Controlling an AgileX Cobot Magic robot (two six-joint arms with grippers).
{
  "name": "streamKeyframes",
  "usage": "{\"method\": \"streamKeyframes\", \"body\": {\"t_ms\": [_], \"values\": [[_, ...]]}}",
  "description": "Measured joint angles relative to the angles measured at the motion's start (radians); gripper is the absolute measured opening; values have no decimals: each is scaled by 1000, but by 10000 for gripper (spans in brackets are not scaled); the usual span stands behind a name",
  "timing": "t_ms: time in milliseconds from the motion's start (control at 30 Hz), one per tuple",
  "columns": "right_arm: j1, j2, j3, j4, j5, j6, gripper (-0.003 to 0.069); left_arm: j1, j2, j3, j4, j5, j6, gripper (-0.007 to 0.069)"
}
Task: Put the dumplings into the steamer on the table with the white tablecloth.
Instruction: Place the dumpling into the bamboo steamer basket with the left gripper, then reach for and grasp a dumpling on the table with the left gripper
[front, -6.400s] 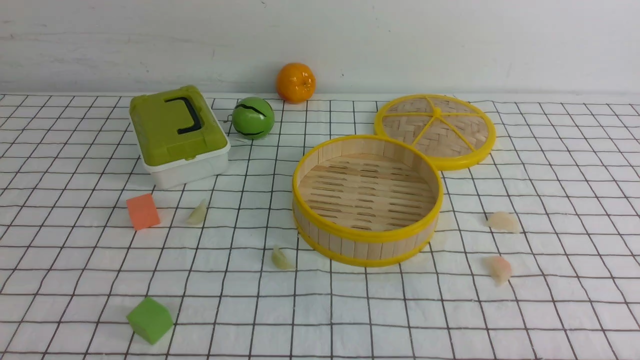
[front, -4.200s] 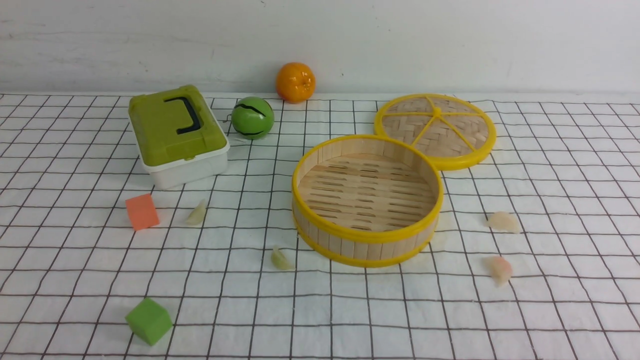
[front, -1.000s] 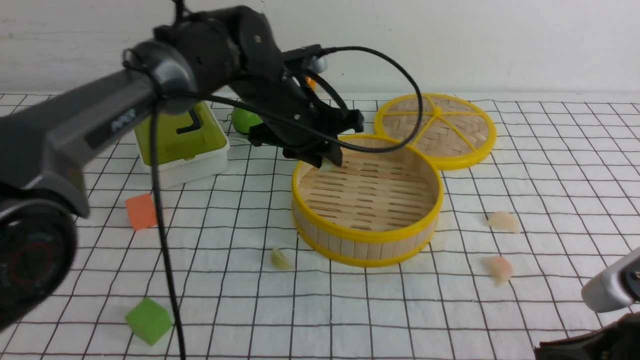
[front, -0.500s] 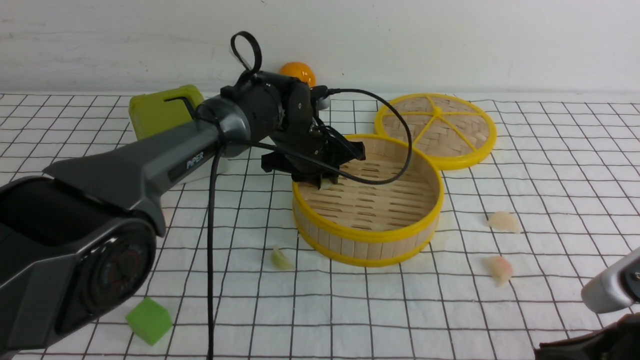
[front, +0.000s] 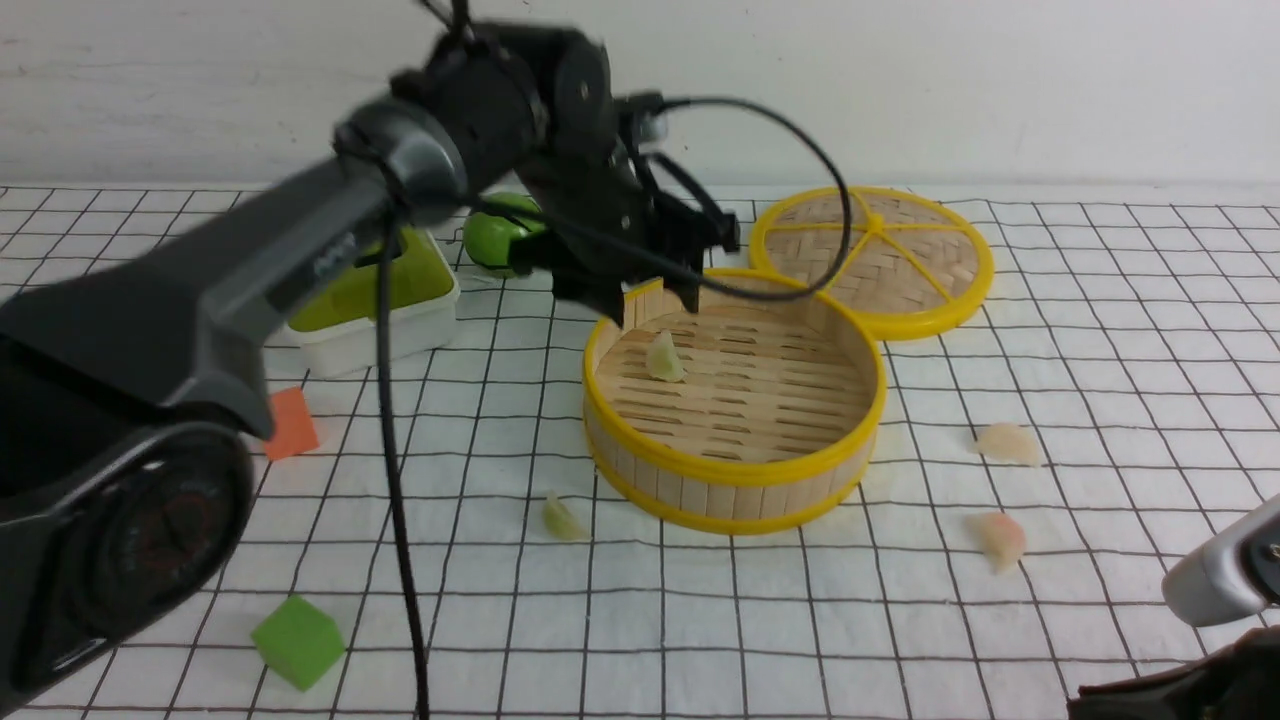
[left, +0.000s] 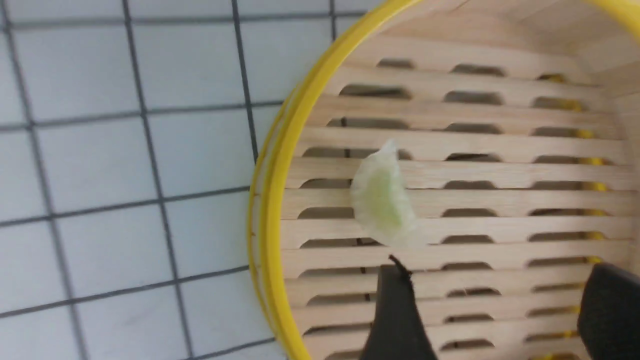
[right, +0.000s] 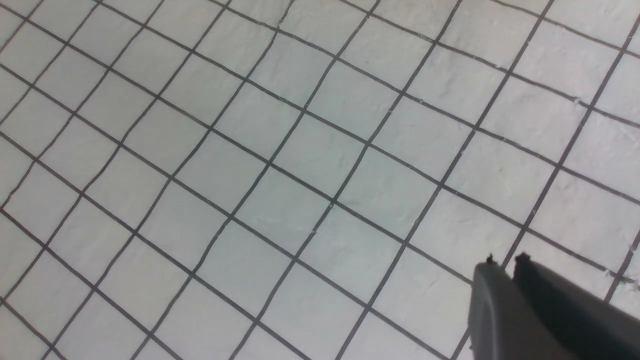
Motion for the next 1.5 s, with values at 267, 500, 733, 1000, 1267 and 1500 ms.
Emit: {"method": "streamKeyframes", "body": {"t_ms": [267,500,733,1000,1267,1500], "values": [[0,0,0,5,6,0,62,0,-232,15,163,152,56,412],[0,0,0,5,12,0,69,1,-355,491,125,129,19,394],[0,0,0,5,12,0,72,1,-349,863,74,-276,-144,393],[0,0,0,7,12,0,74,1,-264,917,73,-487,-347,393],[0,0,0,7,12,0,76,0,-210,919,80,-491,-301,311],[0,0,0,7,12,0,76,0,-210,919,80,-489,-242,135]]}}
